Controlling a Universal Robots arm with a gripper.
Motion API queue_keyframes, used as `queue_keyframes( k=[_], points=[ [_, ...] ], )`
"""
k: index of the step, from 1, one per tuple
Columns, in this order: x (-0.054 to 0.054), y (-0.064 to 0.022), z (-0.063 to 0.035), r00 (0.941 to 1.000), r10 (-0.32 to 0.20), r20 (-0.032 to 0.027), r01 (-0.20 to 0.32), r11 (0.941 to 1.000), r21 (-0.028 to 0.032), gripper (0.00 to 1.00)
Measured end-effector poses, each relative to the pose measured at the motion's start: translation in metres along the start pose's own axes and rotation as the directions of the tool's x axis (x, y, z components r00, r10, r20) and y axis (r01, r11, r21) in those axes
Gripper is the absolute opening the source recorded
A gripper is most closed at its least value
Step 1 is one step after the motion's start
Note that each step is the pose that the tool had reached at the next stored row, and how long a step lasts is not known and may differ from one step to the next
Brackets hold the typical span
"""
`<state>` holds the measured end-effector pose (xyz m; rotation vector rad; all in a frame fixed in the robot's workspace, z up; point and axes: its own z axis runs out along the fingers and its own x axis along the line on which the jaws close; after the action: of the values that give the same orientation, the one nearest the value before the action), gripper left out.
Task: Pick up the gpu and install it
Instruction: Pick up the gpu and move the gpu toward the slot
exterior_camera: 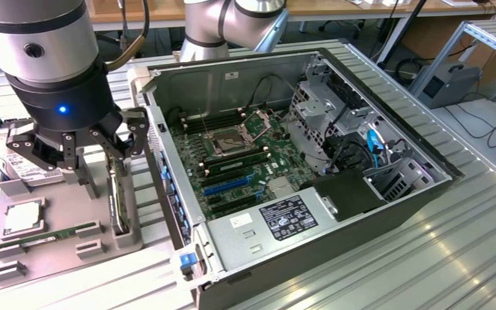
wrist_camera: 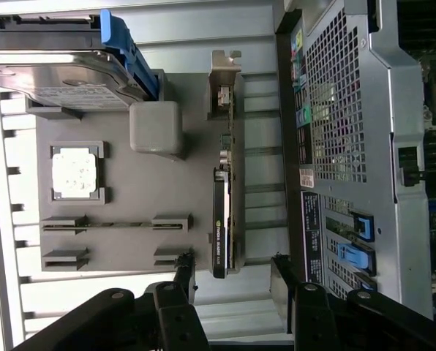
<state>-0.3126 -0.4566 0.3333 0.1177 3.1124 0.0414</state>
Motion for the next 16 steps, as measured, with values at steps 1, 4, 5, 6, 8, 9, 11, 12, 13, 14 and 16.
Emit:
queue_keyframes(
  k=[1,4,5,6,8,9,11,12,13,14,16],
  points=[
    [0.0,0.0,0.0003,1.0,0.0,0.0001,0.0,1.0,0.0,0.54],
    [0.0,0.0,0.0009,1.0,0.0,0.0,0.0,1.0,0.0,0.54],
    [0.0,0.0,0.0012,1.0,0.0,0.0,0.0,1.0,0.0,0.54],
    [0.0,0.0,0.0014,1.0,0.0,0.0,0.0,1.0,0.0,0.54],
    [0.0,-0.0001,0.0018,1.0,0.0,0.0,0.0,1.0,0.0,0.54],
    [0.0,-0.0001,0.002,1.0,0.0,0.0,0.0,1.0,0.0,0.54],
    [0.0001,-0.0001,0.0024,1.0,0.0,0.0,0.0,1.0,0.0,0.54],
    [0.0001,-0.0001,0.0027,1.0,0.0,0.0,0.0,1.0,-0.0001,0.54],
    [0.0001,-0.0001,0.0031,1.0,0.0,0.0001,0.0,1.0,0.0,0.54],
    [0.0001,-0.0001,0.0034,1.0,0.0,0.0,0.0,1.0,0.0,0.54],
    [0.0001,-0.0001,0.0039,1.0,0.0,0.0,0.0,1.0,0.0,0.54]
  ],
)
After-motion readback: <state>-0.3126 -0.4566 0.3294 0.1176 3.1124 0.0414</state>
